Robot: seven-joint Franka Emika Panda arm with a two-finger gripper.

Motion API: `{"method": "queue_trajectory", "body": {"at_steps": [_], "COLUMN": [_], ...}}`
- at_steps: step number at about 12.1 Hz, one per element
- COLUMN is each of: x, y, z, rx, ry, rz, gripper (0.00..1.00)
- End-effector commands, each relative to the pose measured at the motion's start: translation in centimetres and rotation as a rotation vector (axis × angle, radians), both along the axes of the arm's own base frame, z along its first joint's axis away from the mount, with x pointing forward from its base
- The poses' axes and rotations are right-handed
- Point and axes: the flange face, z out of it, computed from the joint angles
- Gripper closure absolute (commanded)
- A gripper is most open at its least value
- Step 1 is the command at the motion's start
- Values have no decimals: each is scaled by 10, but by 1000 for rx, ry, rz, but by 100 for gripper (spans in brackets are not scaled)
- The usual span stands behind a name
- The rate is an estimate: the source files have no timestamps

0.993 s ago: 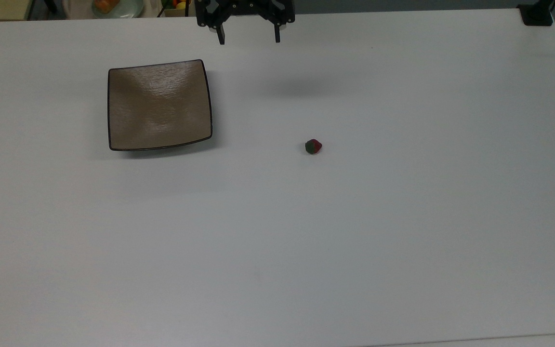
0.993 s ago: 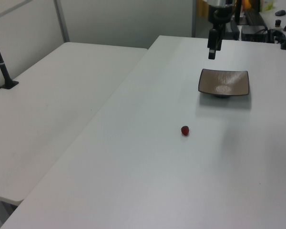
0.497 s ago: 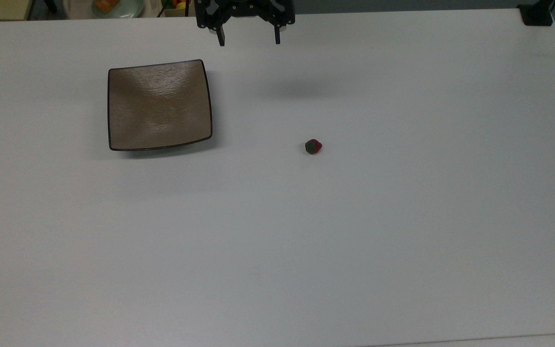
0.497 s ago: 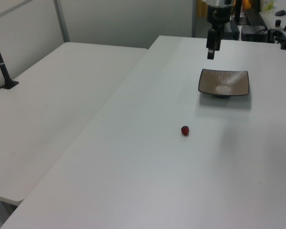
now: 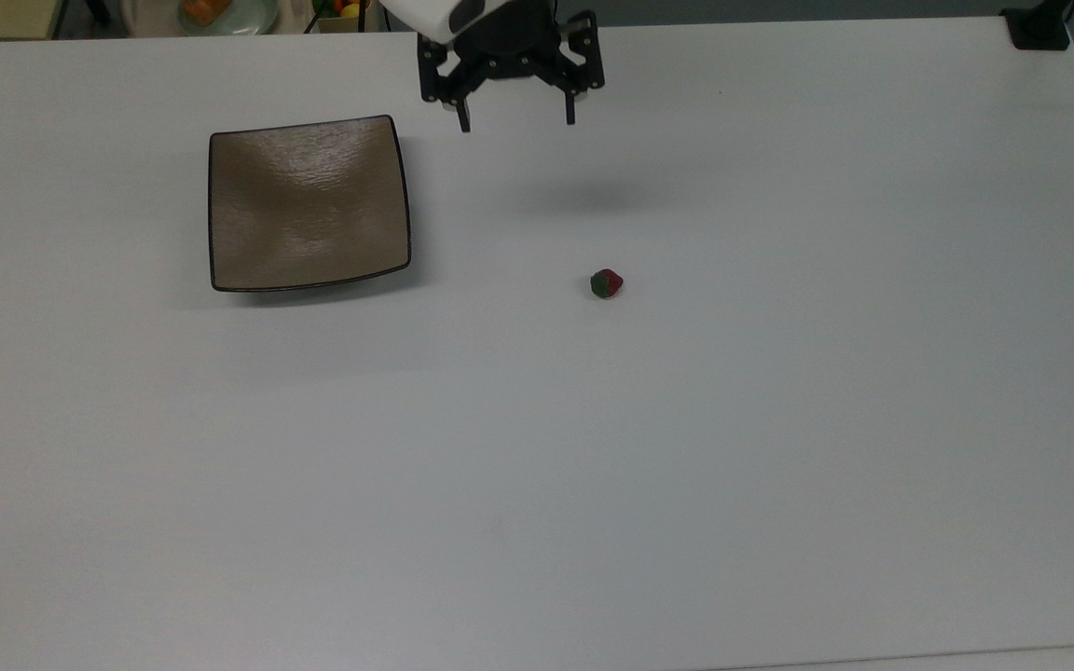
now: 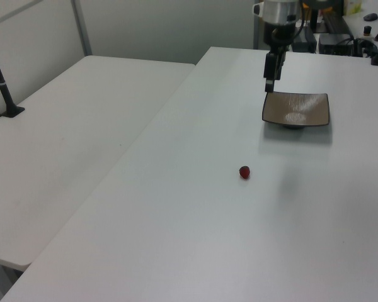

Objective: Strawberries on a ceramic plate
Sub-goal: 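Move the open gripper over the red strawberry and lower it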

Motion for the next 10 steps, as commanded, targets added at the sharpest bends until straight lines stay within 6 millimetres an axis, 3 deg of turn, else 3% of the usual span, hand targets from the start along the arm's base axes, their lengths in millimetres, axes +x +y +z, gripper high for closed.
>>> {"method": "queue_trajectory", "body": {"at_steps": [1,5,10], "x": [14,33,27], "y": [24,59,69], "z": [-27,-76,-117], "rx": [-11,-65,-115], "ry": [-12,-68,-45], "rz": [25,120,428], "gripper": [0,0,0]}}
